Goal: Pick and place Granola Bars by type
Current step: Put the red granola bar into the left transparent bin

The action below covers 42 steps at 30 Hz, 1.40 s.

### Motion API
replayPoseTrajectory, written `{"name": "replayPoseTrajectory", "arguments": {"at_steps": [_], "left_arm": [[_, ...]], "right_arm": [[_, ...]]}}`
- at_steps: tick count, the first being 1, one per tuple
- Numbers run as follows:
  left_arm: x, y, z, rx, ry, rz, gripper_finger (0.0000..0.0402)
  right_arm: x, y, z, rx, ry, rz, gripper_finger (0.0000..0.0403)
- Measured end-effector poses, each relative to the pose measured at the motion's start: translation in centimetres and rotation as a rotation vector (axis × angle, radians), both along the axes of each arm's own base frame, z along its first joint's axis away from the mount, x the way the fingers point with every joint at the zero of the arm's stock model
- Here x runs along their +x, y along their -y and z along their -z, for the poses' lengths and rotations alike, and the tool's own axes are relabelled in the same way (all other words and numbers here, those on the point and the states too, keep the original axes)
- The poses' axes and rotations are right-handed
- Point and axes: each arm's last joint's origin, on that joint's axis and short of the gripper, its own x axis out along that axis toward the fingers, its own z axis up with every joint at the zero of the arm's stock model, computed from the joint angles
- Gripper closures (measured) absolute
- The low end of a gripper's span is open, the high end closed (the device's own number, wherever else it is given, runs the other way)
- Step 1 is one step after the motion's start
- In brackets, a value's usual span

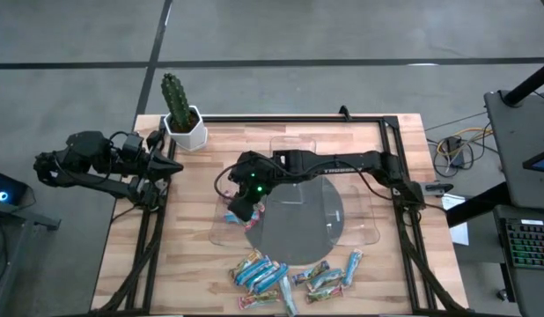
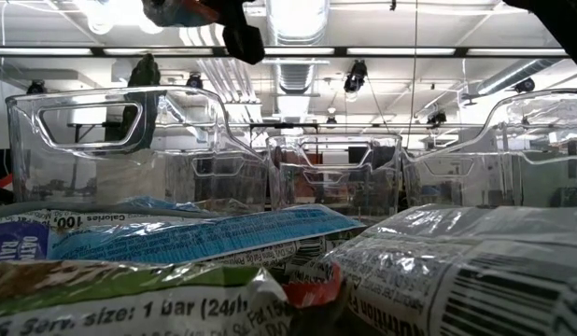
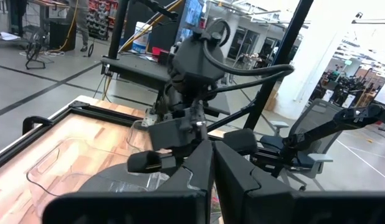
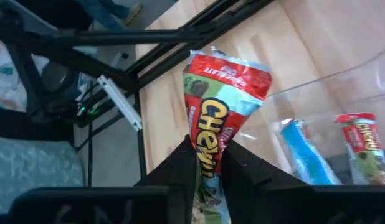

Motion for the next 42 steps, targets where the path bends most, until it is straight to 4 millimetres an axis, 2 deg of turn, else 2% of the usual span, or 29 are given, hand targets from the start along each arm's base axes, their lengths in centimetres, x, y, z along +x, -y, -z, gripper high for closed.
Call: {"name": "replayPoseTrajectory", "arguments": {"at_steps": [4,10,19,22,24,27,29,33,38,42], "left_arm": [[0.0,0.0,0.0,0.002,0.000,0.000,0.0402],[0.0,0.0,0.0,0.002,0.000,0.000,0.0402],[0.0,0.0,0.0,0.003,0.000,0.001,0.0402],[0.0,0.0,0.0,0.002,0.000,0.001,0.0402],[0.0,0.0,0.0,0.001,0.000,0.001,0.0402],[0.0,0.0,0.0,0.000,0.000,0.000,0.0402],[0.0,0.0,0.0,-0.002,0.000,0.000,0.0402],[0.0,0.0,0.0,-0.002,0.000,0.000,0.0402],[0.1,0.0,-0.2,-0.011,0.024,-0.001,0.0402],[0.5,0.1,-0.7,-0.019,0.068,-0.003,0.0402]], "right_arm": [[-0.1,-0.9,0.0,-0.007,0.004,-0.028,0.0308],[-0.1,-0.7,0.0,-0.008,0.004,-0.020,0.0270],[-0.2,-0.8,-0.3,-0.013,0.012,-0.027,0.0253],[-0.6,-1.0,-2.4,-0.010,0.074,-0.051,0.0253],[-1.4,-1.2,-5.6,-0.024,0.177,-0.075,0.0255],[-4.1,-1.3,-11.5,-0.100,0.375,-0.130,0.0262],[-6.5,-1.1,-14.7,-0.159,0.497,-0.154,0.0267],[-11.8,-0.9,-19.1,-0.295,0.614,-0.094,0.0278],[-19.6,-1.1,-22.9,-0.470,0.721,0.017,0.0282],[-24.2,-1.4,-23.0,-0.553,0.714,0.094,0.0280]]}}
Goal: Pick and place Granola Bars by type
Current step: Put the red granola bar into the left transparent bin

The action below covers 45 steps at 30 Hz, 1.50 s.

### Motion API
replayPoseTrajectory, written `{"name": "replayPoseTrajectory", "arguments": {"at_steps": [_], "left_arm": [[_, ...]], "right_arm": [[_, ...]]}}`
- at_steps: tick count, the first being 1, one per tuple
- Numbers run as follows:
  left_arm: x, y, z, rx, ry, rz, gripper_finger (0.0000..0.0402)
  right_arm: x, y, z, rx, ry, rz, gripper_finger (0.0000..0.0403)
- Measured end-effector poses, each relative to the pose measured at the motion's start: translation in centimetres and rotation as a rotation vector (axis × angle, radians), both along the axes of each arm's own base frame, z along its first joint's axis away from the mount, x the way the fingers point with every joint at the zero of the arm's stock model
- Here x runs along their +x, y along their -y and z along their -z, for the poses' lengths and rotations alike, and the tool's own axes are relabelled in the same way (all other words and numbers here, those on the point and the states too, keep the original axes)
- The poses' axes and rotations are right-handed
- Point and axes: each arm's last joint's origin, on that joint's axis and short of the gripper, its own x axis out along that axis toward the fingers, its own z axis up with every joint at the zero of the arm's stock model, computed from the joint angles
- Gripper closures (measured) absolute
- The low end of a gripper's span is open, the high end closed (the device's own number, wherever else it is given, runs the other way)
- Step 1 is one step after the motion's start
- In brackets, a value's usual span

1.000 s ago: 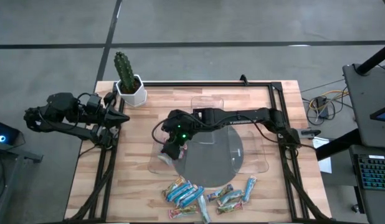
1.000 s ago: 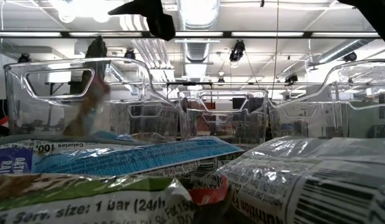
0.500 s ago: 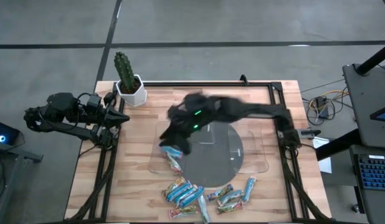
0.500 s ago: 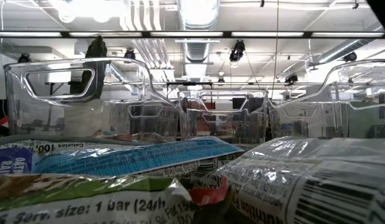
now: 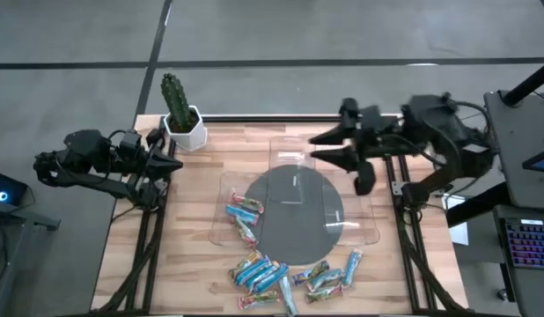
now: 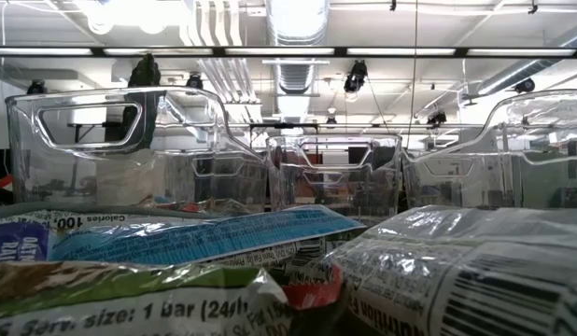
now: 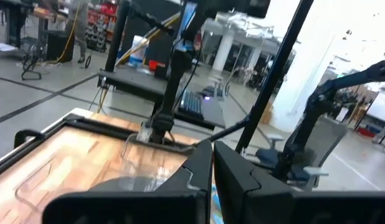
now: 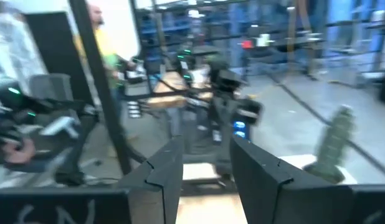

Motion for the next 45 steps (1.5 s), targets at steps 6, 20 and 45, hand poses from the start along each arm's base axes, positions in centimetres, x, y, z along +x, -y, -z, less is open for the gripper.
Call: {"name": "replayPoseTrajectory", "arguments": {"at_steps": [6,20,45], "left_arm": [[1.0,0.0,-0.7,-0.021,0.060,-0.041,0.0389],[4.7,0.4,-0.9,-0.081,0.047,-0.105,0.0298],[7.6,1.2,-4.9,0.083,0.092,-0.008,0.0351]], "right_arm": [[-5.0,0.4,2.0,-0.003,0.003,0.092,0.0280],[-11.9,2.1,7.5,0.058,0.144,0.089,0.0280],[-19.3,3.9,15.6,0.136,0.260,0.110,0.0382]]}}
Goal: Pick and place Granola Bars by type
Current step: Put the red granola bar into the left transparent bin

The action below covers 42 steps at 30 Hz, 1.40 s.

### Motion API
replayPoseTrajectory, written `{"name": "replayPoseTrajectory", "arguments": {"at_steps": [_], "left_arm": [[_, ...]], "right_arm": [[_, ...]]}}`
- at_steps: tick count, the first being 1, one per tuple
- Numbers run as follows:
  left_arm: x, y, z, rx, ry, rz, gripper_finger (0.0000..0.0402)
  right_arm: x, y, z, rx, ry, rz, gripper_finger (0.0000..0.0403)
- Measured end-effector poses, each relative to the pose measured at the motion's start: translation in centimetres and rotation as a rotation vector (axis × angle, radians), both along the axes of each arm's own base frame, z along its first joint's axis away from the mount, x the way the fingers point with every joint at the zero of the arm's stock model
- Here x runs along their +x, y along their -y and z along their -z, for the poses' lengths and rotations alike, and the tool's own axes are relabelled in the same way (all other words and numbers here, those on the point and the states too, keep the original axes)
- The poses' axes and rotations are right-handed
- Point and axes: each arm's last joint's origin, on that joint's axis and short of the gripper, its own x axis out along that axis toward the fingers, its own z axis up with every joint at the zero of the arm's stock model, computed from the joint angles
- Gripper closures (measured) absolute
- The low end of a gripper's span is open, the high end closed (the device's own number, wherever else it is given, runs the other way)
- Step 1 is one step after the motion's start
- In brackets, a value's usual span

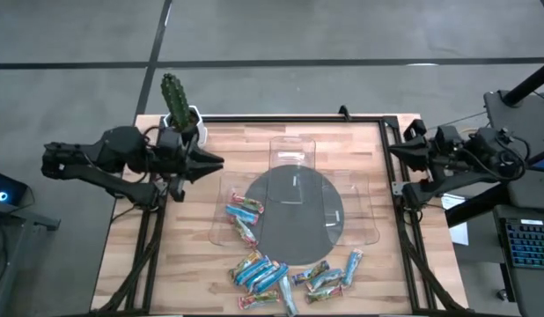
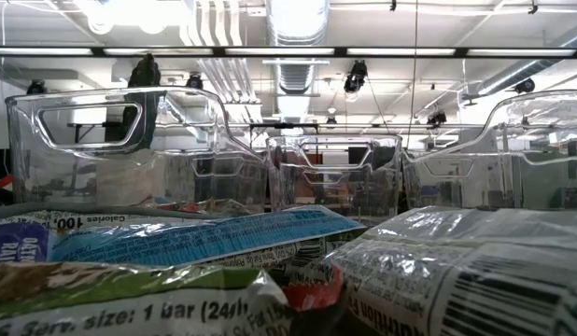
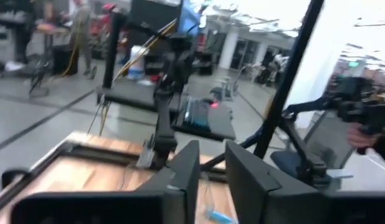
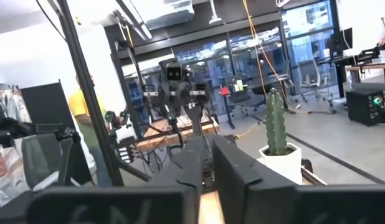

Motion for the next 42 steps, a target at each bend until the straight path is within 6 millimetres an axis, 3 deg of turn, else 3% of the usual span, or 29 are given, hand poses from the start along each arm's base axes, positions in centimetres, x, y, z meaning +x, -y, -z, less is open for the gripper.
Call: {"name": "replayPoseTrajectory", "arguments": {"at_steps": [4,10,20,34,42], "left_arm": [[0.9,0.4,-1.4,0.053,0.019,0.079,0.0395],[2.0,0.9,-3.4,0.071,0.003,0.203,0.0401],[5.4,4.0,-4.3,0.078,-0.236,0.453,0.0401],[11.1,11.1,-2.4,-0.108,-0.480,0.594,0.0402],[11.5,15.2,-1.2,-0.035,-0.532,0.702,0.0402]], "right_arm": [[-0.9,0.2,0.2,-0.006,0.028,0.003,0.0393],[-2.0,0.6,0.2,0.009,0.065,0.027,0.0394],[-2.7,0.9,0.2,0.028,0.082,0.082,0.0394],[-2.6,0.9,0.4,0.115,0.068,0.062,0.0394],[-2.3,0.8,1.0,0.185,0.002,0.050,0.0394]]}}
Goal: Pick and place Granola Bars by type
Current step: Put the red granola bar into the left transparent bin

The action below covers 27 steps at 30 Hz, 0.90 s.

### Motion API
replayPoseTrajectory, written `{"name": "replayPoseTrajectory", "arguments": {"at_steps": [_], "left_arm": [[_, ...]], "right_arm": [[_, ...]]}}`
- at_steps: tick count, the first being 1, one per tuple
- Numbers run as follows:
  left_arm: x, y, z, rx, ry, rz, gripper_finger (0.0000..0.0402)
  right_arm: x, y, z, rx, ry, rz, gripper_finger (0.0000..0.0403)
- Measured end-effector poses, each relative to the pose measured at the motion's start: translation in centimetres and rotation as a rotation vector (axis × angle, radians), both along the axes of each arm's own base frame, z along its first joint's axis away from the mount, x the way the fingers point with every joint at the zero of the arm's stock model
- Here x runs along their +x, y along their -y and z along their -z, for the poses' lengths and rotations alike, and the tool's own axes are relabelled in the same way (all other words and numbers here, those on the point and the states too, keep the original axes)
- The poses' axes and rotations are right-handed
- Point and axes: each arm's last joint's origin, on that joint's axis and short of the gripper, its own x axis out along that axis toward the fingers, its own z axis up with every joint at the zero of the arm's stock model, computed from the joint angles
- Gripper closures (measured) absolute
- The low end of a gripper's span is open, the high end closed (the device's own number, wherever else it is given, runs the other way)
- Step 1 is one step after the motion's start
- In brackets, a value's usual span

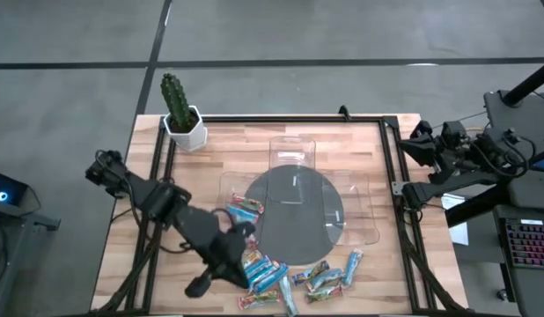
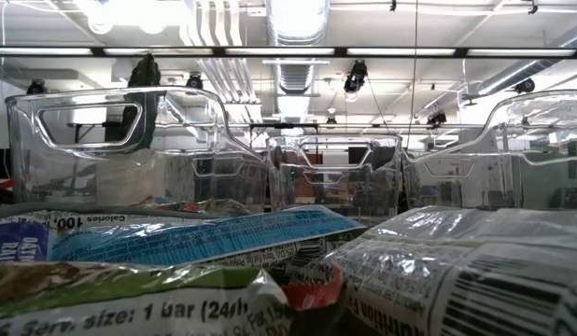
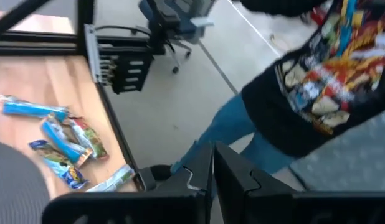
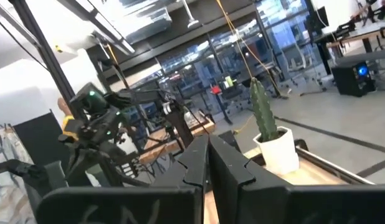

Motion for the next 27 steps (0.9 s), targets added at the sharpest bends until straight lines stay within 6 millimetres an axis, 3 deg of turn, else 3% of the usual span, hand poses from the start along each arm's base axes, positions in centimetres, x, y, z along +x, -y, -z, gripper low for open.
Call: {"name": "replayPoseTrajectory", "arguments": {"at_steps": [8,14,27], "left_arm": [[-0.9,3.8,1.7,0.129,0.032,0.121,0.0402],[-0.5,5.6,4.0,0.203,-0.059,0.125,0.0402],[1.6,7.6,7.9,0.041,-0.429,-0.137,0.0401]], "right_arm": [[0.2,0.1,0.0,0.018,-0.011,0.059,0.0394],[0.2,0.3,0.1,0.020,-0.021,0.115,0.0394],[0.2,0.3,0.4,0.005,-0.047,0.113,0.0394]]}}
